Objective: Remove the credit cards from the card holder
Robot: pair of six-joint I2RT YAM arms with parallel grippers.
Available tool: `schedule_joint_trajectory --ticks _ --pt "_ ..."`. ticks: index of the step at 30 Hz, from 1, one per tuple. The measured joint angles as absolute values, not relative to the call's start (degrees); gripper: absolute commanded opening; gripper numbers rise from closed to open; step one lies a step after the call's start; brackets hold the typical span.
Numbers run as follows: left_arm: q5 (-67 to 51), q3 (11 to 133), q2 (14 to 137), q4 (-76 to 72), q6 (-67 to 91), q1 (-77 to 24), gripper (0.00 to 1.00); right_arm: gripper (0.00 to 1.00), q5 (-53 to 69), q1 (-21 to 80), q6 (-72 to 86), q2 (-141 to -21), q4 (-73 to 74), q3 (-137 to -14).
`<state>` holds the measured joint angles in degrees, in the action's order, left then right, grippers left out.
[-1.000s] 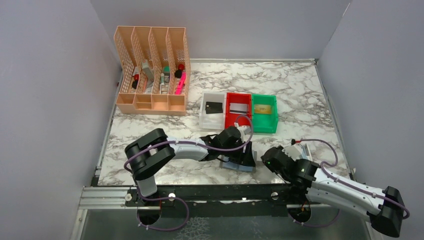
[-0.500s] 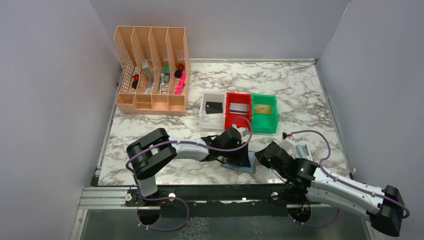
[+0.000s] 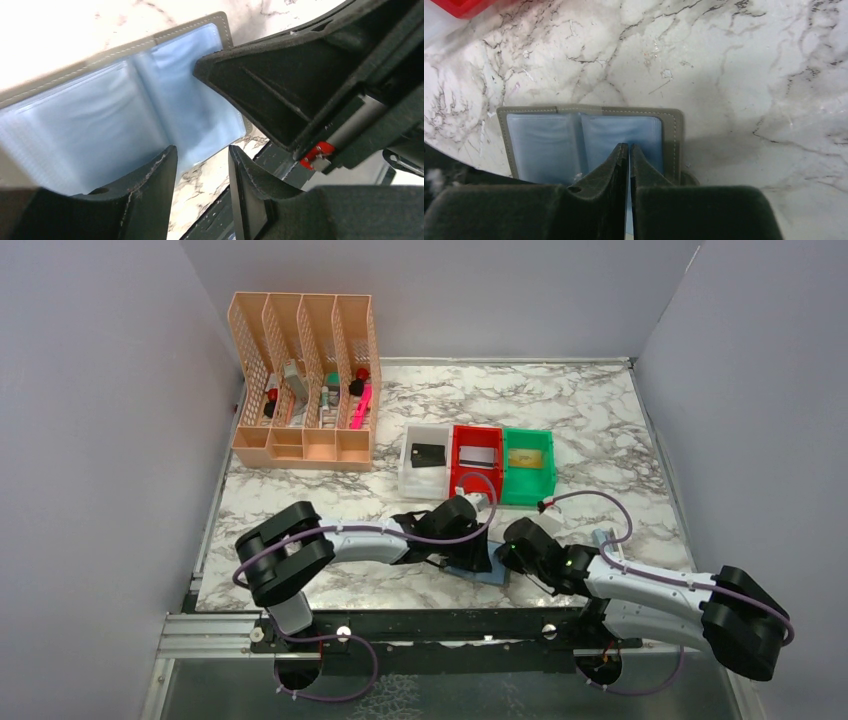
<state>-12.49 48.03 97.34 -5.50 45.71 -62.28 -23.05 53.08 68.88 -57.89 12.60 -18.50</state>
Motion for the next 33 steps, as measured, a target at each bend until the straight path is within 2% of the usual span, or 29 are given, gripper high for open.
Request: schedule_joint_trajectory --ticks 3,10,33 --pt "-9.9 47.6 94.1 -2.7 44.9 -62.3 0.52 0.10 -23.0 52.8 69.3 -59.5 10.9 -18.5" --pt "-1.8 47.7 86.5 4.1 42.5 -62.3 0.55 0.10 -23.0 52.8 69.6 -60.5 9.2 -18.5" --pt "2.1 48.1 88.0 9.4 42.2 -62.3 0.54 0.11 -23.0 52.8 70.5 -61.2 8.1 -18.4"
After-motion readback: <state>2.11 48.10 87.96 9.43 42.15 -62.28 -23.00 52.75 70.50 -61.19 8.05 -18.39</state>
